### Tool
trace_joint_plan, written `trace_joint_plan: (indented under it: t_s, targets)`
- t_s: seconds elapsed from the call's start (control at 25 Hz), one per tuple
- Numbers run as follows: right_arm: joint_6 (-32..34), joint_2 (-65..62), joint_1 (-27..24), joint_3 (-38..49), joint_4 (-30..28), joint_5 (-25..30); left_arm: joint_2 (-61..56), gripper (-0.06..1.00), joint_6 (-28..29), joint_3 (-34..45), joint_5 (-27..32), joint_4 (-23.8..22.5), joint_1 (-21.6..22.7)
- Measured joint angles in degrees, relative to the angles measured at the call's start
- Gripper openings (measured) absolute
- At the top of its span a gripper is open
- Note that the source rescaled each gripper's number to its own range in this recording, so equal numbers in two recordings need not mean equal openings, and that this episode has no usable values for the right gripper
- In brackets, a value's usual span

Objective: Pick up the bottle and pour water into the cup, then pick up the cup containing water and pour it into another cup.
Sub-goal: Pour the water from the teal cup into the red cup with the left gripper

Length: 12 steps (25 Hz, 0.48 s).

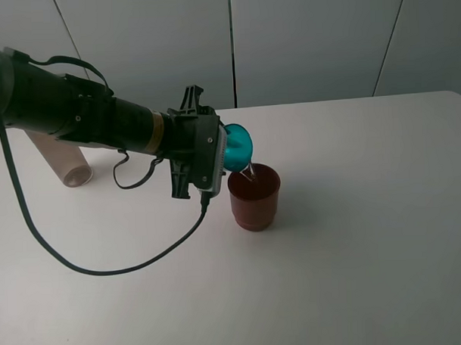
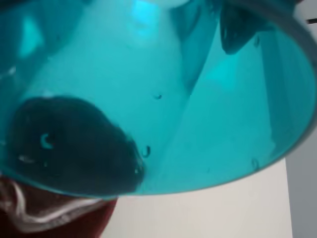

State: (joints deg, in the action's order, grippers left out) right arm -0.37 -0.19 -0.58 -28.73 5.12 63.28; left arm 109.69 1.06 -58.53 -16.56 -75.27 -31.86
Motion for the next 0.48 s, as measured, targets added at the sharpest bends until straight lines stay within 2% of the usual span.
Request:
trace_joint_plan:
  t_s: [0.48]
  targets:
    - [0.00,0.00,0.00,0.00,0.00,0.00,0.00,0.09,0.00,-0.39,2.31,-1.21,0.00]
